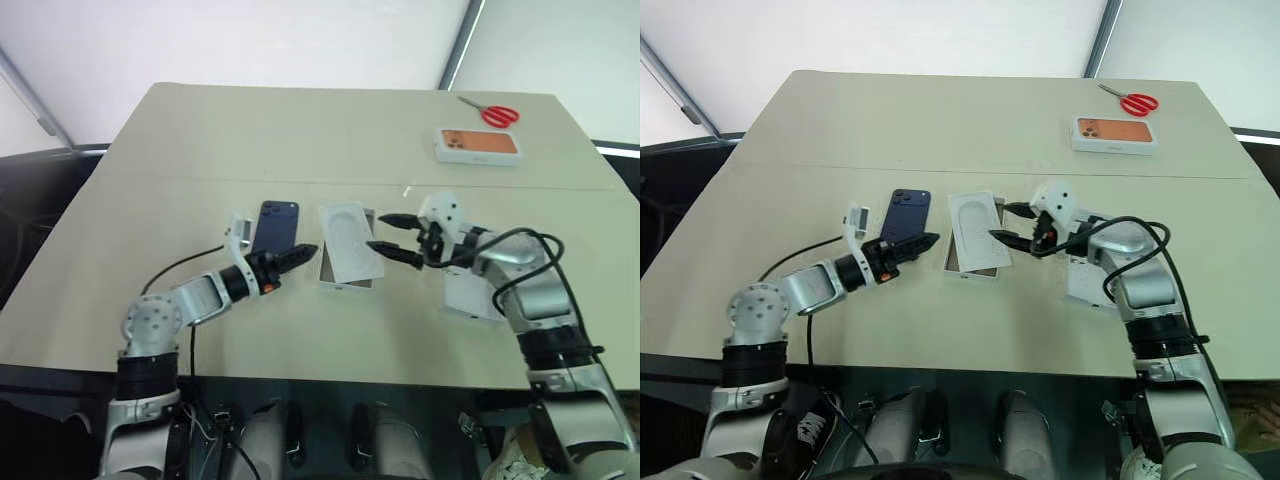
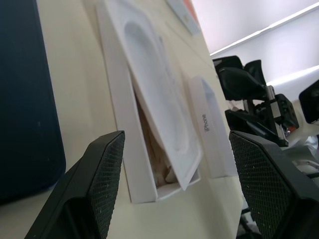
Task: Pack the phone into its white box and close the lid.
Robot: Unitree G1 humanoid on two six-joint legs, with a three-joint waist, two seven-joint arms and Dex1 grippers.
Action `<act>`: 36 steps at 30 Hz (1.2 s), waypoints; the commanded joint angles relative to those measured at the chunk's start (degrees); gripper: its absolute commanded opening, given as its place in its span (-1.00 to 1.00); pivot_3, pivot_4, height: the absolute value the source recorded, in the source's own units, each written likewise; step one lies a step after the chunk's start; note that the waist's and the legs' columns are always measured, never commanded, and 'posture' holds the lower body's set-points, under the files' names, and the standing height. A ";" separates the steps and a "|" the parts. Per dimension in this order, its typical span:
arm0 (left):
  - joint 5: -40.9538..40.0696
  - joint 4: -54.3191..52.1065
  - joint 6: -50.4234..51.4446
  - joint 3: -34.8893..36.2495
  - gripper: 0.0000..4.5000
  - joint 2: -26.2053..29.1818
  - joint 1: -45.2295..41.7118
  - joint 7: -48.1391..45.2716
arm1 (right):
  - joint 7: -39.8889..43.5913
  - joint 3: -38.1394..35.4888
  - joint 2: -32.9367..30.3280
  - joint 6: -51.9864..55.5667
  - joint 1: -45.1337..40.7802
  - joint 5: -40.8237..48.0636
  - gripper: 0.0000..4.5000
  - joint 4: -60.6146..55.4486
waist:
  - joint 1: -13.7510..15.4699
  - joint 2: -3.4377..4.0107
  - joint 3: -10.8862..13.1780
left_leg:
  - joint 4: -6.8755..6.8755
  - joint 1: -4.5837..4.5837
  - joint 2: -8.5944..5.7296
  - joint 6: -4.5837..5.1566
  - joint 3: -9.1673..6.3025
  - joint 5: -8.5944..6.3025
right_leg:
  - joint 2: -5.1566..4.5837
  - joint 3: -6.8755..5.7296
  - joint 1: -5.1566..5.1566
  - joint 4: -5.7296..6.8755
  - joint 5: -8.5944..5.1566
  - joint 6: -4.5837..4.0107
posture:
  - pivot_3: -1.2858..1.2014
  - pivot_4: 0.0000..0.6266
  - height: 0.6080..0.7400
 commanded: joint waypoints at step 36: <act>10.45 -1.02 -11.77 3.39 0.57 3.06 0.40 -6.79 | -9.16 10.05 7.87 4.01 -9.15 -14.65 -0.98 4.30 | -1.06 0.01 0.01 | -0.09 -0.01 -0.02 0.08 0.05 0.07 | 0.06 0.00 -0.05 0.01 0.00 0.01 | 0.03 -0.52 0.96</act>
